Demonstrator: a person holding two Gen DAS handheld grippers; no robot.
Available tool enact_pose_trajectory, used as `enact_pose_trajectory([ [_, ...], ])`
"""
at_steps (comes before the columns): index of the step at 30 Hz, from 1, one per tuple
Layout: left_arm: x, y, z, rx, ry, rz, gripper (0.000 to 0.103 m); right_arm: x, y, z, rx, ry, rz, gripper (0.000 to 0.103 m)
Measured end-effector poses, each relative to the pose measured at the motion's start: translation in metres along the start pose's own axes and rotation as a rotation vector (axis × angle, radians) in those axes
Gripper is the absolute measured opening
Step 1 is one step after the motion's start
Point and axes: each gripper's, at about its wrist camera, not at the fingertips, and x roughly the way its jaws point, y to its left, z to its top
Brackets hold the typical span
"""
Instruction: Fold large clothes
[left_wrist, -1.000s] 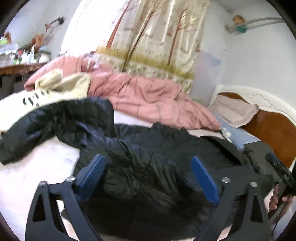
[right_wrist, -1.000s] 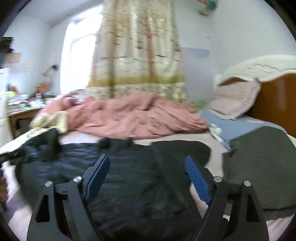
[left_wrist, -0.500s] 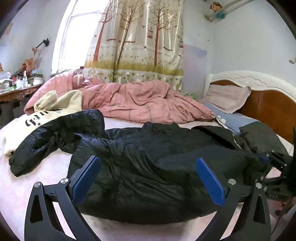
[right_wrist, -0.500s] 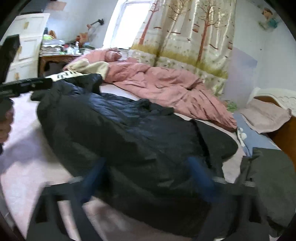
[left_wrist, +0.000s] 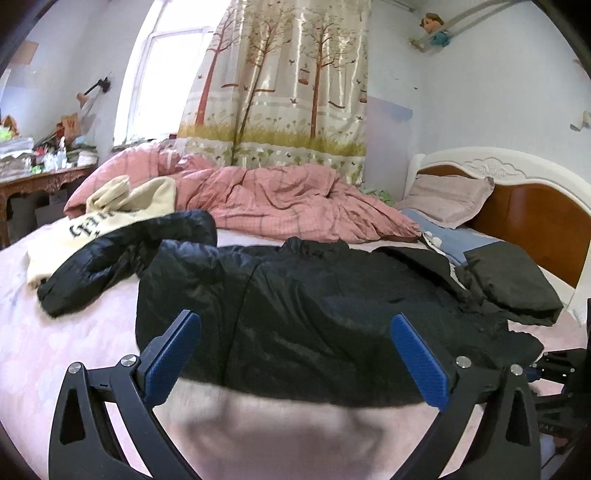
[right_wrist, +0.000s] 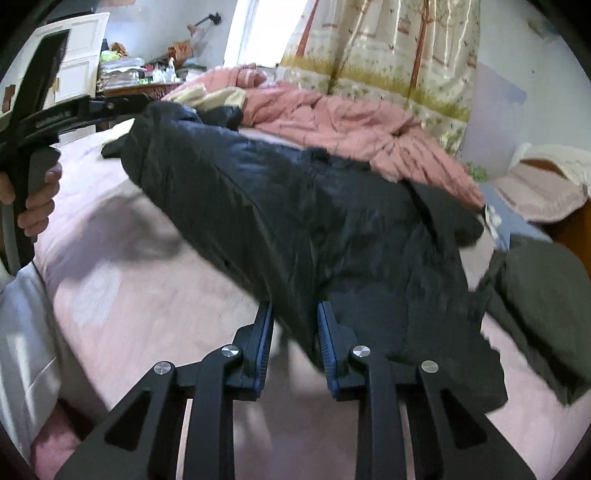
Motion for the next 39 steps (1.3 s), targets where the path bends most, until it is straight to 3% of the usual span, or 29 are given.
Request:
enact_pose_trajectory([
  [3, -0.011, 0.007, -0.007, -0.040, 0.007, 0.012, 0.103, -0.008, 0.001, -0.002, 0.027, -0.003, 0.005, 0.027],
  [7, -0.015, 0.012, 0.005, -0.091, -0.026, 0.025, 0.103, -0.020, -0.002, 0.014, 0.083, -0.089, -0.034, 0.027],
  [9, -0.005, 0.009, 0.023, -0.089, -0.024, 0.018, 0.102, -0.019, -0.016, 0.035, 0.174, -0.107, -0.023, 0.027],
  [12, 0.024, -0.006, 0.053, -0.046, 0.012, -0.011, 0.093, -0.012, -0.042, 0.054, 0.340, -0.098, 0.001, 0.027],
  [15, 0.067, -0.021, 0.075, 0.006, 0.104, -0.001, 0.081, -0.004, -0.058, 0.056, 0.453, -0.099, 0.040, 0.027],
  [17, 0.106, -0.024, 0.080, 0.024, 0.244, 0.024, 0.074, 0.001, -0.058, 0.045, 0.451, -0.080, -0.001, 0.027],
  [20, 0.120, -0.019, 0.065, 0.032, 0.320, 0.053, 0.061, 0.011, -0.058, 0.025, 0.431, -0.027, -0.086, 0.027],
  [25, 0.080, -0.005, 0.008, 0.017, 0.343, 0.104, 0.061, 0.012, -0.069, 0.007, 0.464, -0.001, -0.092, 0.027],
  [26, 0.064, -0.004, -0.008, -0.008, 0.328, 0.121, 0.061, 0.011, -0.071, 0.005, 0.469, -0.005, -0.096, 0.031],
  [29, 0.035, 0.001, -0.034, -0.050, 0.331, 0.156, 0.061, 0.001, -0.069, -0.001, 0.474, -0.031, -0.113, 0.061],
  [34, 0.024, 0.000, -0.065, -0.055, 0.393, 0.189, 0.062, -0.011, -0.051, -0.006, 0.427, -0.041, -0.099, 0.063],
  [36, 0.024, -0.002, -0.069, -0.045, 0.401, 0.199, 0.063, -0.013, -0.041, -0.009, 0.396, -0.033, -0.091, 0.074],
  [39, 0.019, -0.005, -0.070, -0.026, 0.365, 0.209, 0.064, -0.013, -0.031, -0.014, 0.366, -0.018, -0.102, 0.082],
])
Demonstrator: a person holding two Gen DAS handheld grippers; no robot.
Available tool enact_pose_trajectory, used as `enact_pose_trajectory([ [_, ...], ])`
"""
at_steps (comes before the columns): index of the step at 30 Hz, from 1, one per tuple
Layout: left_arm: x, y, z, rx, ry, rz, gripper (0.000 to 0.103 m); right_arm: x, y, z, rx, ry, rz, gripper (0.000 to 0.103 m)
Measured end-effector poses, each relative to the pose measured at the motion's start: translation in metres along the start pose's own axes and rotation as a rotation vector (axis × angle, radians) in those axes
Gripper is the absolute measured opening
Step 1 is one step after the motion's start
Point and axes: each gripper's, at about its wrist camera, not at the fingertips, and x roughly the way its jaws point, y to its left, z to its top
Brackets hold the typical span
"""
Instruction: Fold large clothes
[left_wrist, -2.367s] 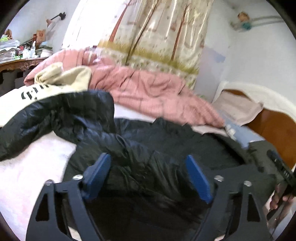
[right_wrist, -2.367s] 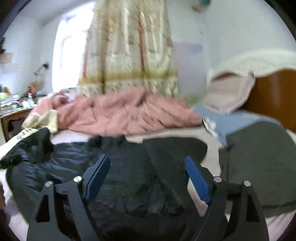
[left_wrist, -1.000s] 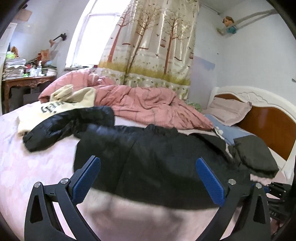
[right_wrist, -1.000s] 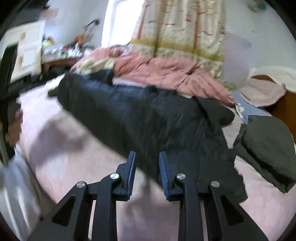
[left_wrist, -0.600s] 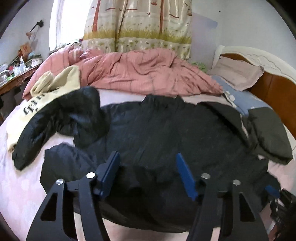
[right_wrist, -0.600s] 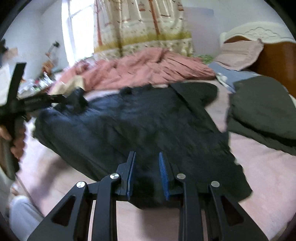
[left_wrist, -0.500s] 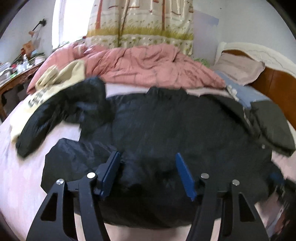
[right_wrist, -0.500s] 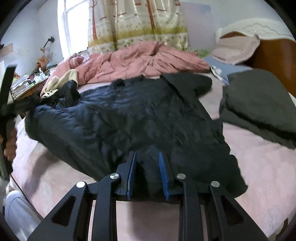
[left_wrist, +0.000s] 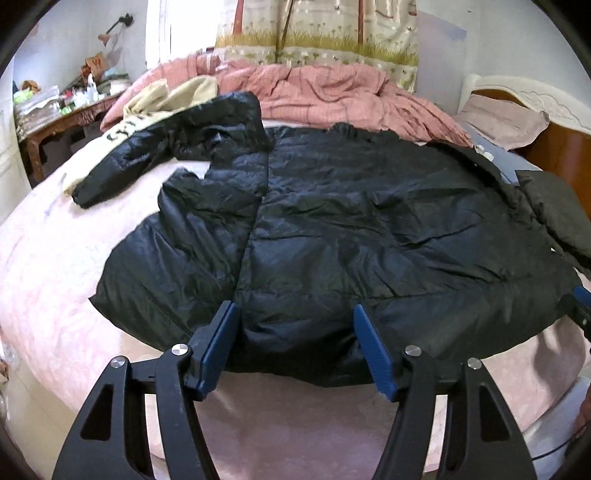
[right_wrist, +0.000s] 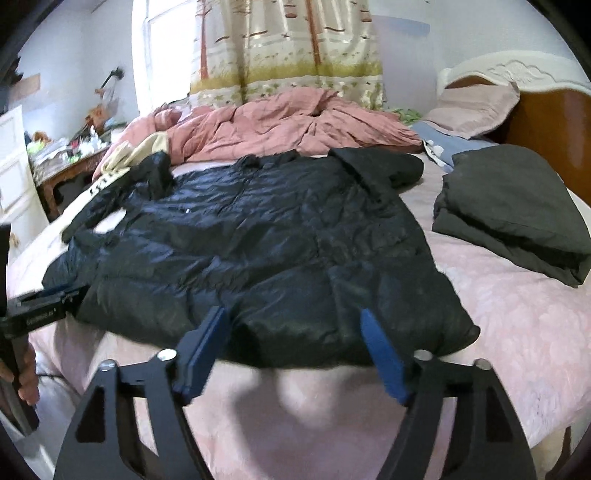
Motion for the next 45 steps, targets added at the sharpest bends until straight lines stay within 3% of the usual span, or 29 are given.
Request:
enact_pose_trajectory([
  [2, -0.011, -0.001, 0.004, -0.001, -0.028, -0.014, 0.064, 0.001, 0.003, -0.002, -0.014, 0.005, -0.014, 0.082],
  [5, -0.037, -0.006, 0.008, 0.013, -0.131, -0.081, 0.070, 0.000, 0.001, -0.002, -0.019, -0.014, -0.022, 0.082],
  [9, -0.055, -0.022, 0.004, 0.089, -0.191, -0.077, 0.086, 0.000, 0.005, -0.004, -0.042, -0.016, -0.010, 0.085],
  [13, -0.049, -0.036, -0.004, 0.167, -0.161, -0.061, 0.086, 0.006, 0.015, -0.006, -0.095, 0.025, 0.001, 0.090],
  [17, -0.036, -0.054, -0.010, 0.277, -0.094, -0.098, 0.090, 0.005, 0.026, -0.011, -0.160, 0.029, -0.033, 0.090],
  [18, -0.031, -0.063, -0.013, 0.348, -0.071, -0.061, 0.090, 0.004, 0.029, -0.012, -0.186, 0.028, -0.041, 0.090],
  [21, -0.022, -0.068, -0.017, 0.440, -0.101, 0.106, 0.090, 0.003, 0.044, -0.016, -0.295, 0.024, -0.068, 0.090],
  [24, -0.011, -0.063, -0.012, 0.436, -0.035, 0.080, 0.089, 0.008, 0.072, -0.025, -0.502, 0.012, -0.170, 0.090],
  [27, 0.014, -0.055, -0.009, 0.401, 0.042, 0.136, 0.083, 0.031, 0.085, -0.029, -0.634, 0.019, -0.386, 0.090],
  [29, 0.016, -0.044, -0.003, 0.343, 0.045, 0.106, 0.062, 0.045, 0.075, -0.023, -0.593, 0.077, -0.400, 0.090],
  [30, 0.017, -0.039, 0.002, 0.308, 0.039, 0.091, 0.043, 0.046, 0.071, -0.019, -0.565, 0.083, -0.378, 0.090],
  [31, 0.018, -0.035, 0.005, 0.287, 0.033, 0.087, 0.023, 0.045, 0.063, -0.013, -0.531, 0.079, -0.357, 0.086],
  [33, 0.013, -0.026, 0.012, 0.237, 0.017, 0.042, 0.013, 0.044, 0.042, -0.003, -0.441, 0.098, -0.335, 0.022],
  [34, 0.006, -0.022, 0.011, 0.231, 0.005, 0.036, 0.011, 0.042, 0.033, 0.000, -0.387, 0.115, -0.270, 0.021],
  [36, -0.009, -0.031, 0.013, 0.256, -0.025, 0.059, 0.009, 0.029, 0.025, 0.002, -0.345, 0.107, -0.222, 0.016],
  [38, -0.033, -0.038, 0.010, 0.267, -0.030, 0.084, 0.008, 0.010, 0.027, -0.002, -0.370, 0.069, -0.235, 0.014],
  [41, -0.056, -0.028, 0.004, 0.217, 0.002, 0.031, 0.009, -0.019, 0.038, -0.012, -0.424, 0.085, -0.246, 0.014],
  [45, -0.081, -0.012, -0.003, 0.189, 0.062, -0.006, 0.021, -0.046, 0.038, -0.025, -0.417, 0.131, -0.179, 0.018],
])
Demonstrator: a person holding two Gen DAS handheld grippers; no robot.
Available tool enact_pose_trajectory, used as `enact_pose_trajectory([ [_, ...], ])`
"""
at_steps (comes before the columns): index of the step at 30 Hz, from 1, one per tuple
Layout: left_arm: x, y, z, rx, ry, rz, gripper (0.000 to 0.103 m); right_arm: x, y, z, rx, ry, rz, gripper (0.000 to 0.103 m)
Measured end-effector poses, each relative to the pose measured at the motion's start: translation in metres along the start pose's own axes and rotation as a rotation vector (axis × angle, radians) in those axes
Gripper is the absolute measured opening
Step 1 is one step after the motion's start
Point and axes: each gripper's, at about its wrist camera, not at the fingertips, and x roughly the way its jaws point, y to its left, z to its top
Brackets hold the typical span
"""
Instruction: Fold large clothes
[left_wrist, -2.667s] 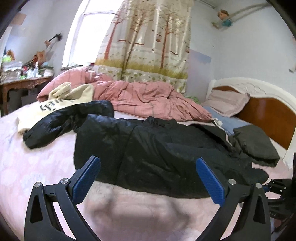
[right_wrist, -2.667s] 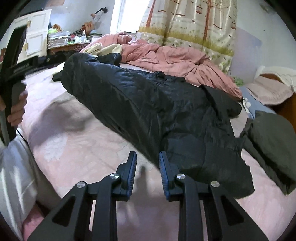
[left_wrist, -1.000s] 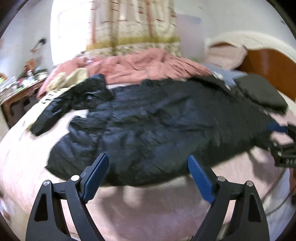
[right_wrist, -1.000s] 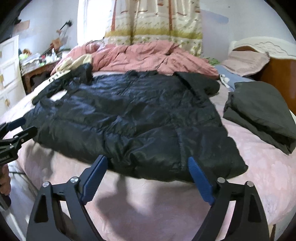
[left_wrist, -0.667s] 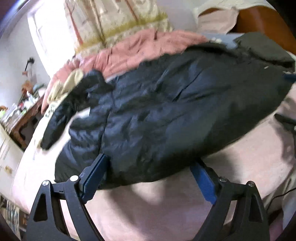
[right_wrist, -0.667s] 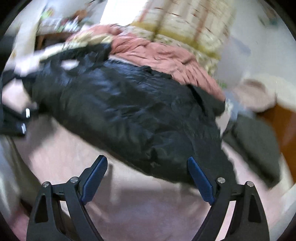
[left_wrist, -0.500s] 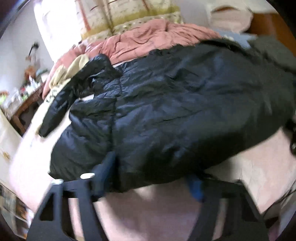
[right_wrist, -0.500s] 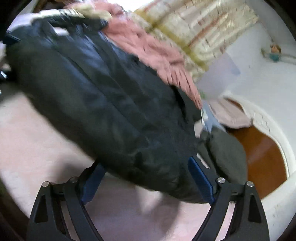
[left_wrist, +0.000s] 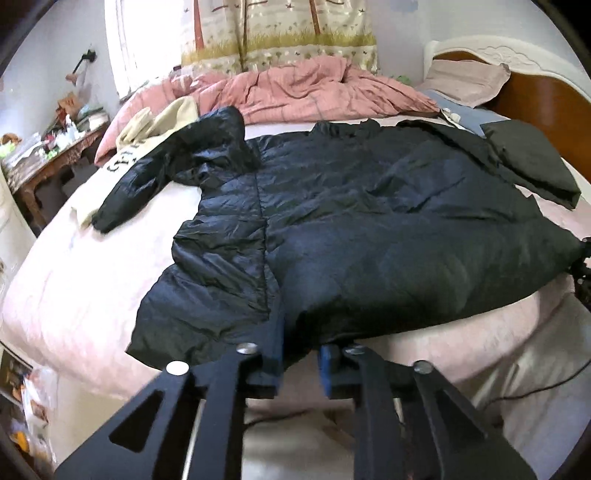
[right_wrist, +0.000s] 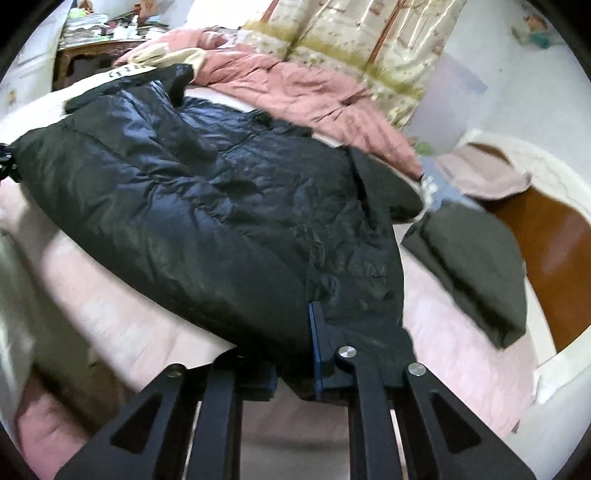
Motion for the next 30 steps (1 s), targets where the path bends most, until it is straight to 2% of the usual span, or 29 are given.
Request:
enact_pose_trajectory([
  [2, -0.001, 0.006, -0.002, -0.014, 0.010, -0.018, 0.023, -0.005, -0.003, -0.001, -0.019, -0.025, -0.007, 0.023],
  [4, 0.001, 0.011, 0.006, -0.033, 0.022, -0.046, 0.024, -0.004, -0.012, 0.004, -0.003, -0.016, -0.020, 0.037],
  [5, 0.002, 0.012, 0.008, -0.037, 0.023, -0.046, 0.024, -0.006, -0.020, 0.008, 0.028, -0.019, -0.025, 0.049],
  [6, 0.003, 0.014, 0.014, -0.045, 0.023, -0.048, 0.024, -0.008, -0.027, 0.011, 0.055, -0.031, -0.017, 0.057],
  [8, 0.000, 0.015, 0.026, -0.048, 0.018, -0.056, 0.024, -0.015, -0.041, 0.016, 0.099, -0.063, 0.011, 0.058],
  [11, -0.012, 0.016, 0.046, -0.053, -0.012, -0.064, 0.031, -0.023, -0.054, 0.027, 0.088, -0.117, 0.008, 0.062],
  [13, -0.019, 0.016, 0.060, -0.045, -0.050, -0.067, 0.040, -0.027, -0.061, 0.037, 0.057, -0.141, 0.007, 0.062],
  [17, -0.007, 0.014, 0.089, -0.024, -0.077, -0.032, 0.042, -0.021, -0.077, 0.060, 0.076, -0.168, 0.018, 0.062],
  [21, 0.049, 0.016, 0.124, -0.049, -0.046, -0.023, 0.042, 0.009, -0.086, 0.088, 0.094, -0.137, -0.080, 0.062],
  [23, 0.062, 0.014, 0.132, -0.032, -0.060, 0.001, 0.042, 0.020, -0.083, 0.098, 0.082, -0.148, -0.105, 0.062],
  [26, 0.090, 0.005, 0.149, 0.025, -0.055, 0.016, 0.044, 0.052, -0.089, 0.113, 0.122, -0.130, -0.092, 0.062],
  [28, 0.112, 0.007, 0.152, 0.004, -0.023, 0.007, 0.044, 0.080, -0.098, 0.122, 0.183, -0.117, -0.056, 0.062],
  [30, 0.137, 0.013, 0.155, -0.023, -0.004, 0.023, 0.044, 0.107, -0.106, 0.126, 0.234, -0.098, -0.060, 0.062],
])
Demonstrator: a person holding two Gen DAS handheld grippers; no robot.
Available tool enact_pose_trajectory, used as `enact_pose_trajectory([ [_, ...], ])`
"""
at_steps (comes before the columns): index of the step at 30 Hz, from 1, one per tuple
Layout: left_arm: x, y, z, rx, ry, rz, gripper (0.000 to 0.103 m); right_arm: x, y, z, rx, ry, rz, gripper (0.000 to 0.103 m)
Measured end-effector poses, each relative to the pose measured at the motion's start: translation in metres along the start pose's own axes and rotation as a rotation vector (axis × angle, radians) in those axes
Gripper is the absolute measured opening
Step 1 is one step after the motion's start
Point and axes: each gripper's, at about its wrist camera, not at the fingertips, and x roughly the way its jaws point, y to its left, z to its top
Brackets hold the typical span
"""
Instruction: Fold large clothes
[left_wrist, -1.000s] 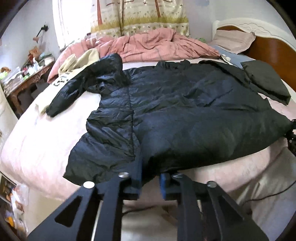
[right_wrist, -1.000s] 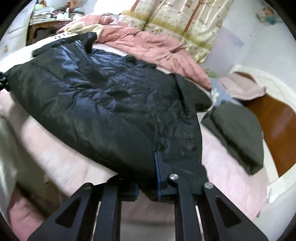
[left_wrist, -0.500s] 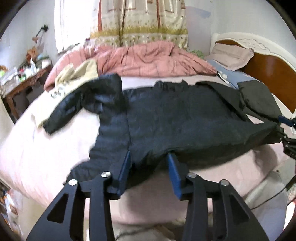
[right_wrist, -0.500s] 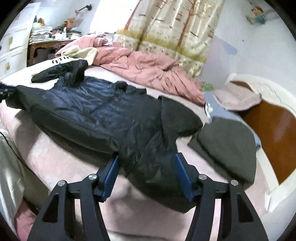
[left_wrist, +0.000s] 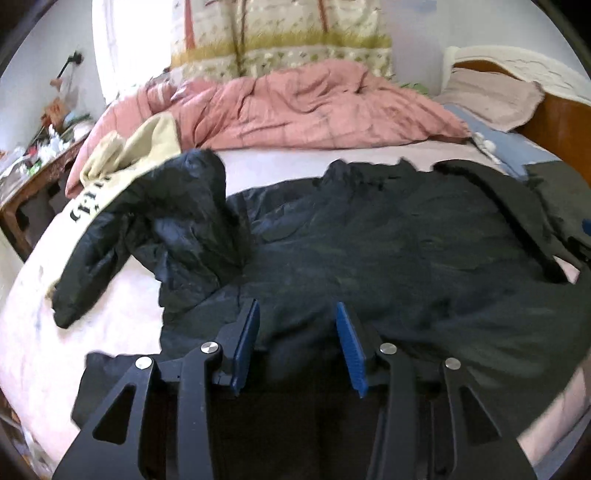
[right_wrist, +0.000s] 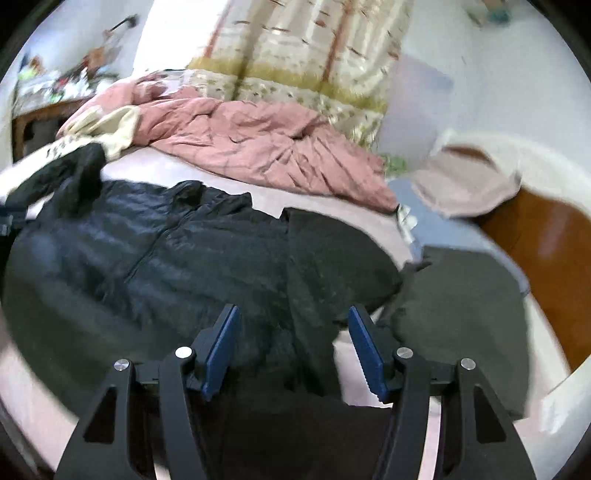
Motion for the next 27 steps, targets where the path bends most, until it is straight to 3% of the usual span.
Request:
enact_pose_trajectory([
  [4, 0.027, 0.018, 0.002, -0.055, -0.023, -0.006, 0.042, 0.048, -0.011, -0.004, 0.064, -0.010, -0.093, 0.062],
  [6, 0.022, 0.024, -0.002, -0.114, -0.051, -0.063, 0.039, 0.050, -0.018, -0.010, 0.090, -0.008, -0.084, 0.062],
  [8, -0.011, 0.022, -0.011, -0.114, -0.152, -0.145, 0.039, 0.020, -0.027, -0.018, 0.155, -0.094, -0.026, 0.062],
  [11, -0.077, 0.003, -0.033, 0.006, -0.321, -0.187, 0.044, -0.030, -0.026, -0.029, 0.182, -0.214, 0.089, 0.063],
  [13, -0.099, -0.007, -0.048, 0.041, -0.356, -0.211, 0.048, -0.059, -0.017, -0.044, 0.184, -0.263, 0.169, 0.064],
  [15, -0.109, -0.017, -0.062, 0.052, -0.350, -0.202, 0.048, -0.079, -0.003, -0.058, 0.172, -0.280, 0.227, 0.064],
  [21, -0.117, -0.041, -0.112, 0.045, -0.254, -0.292, 0.048, -0.108, 0.037, -0.084, 0.106, -0.240, 0.319, 0.064],
  [24, -0.112, -0.058, -0.121, 0.064, -0.193, -0.342, 0.048, -0.099, 0.058, -0.092, 0.075, -0.137, 0.414, 0.064],
  [27, -0.097, -0.069, -0.118, 0.076, -0.148, -0.341, 0.048, -0.072, 0.079, -0.085, 0.010, -0.031, 0.426, 0.064],
])
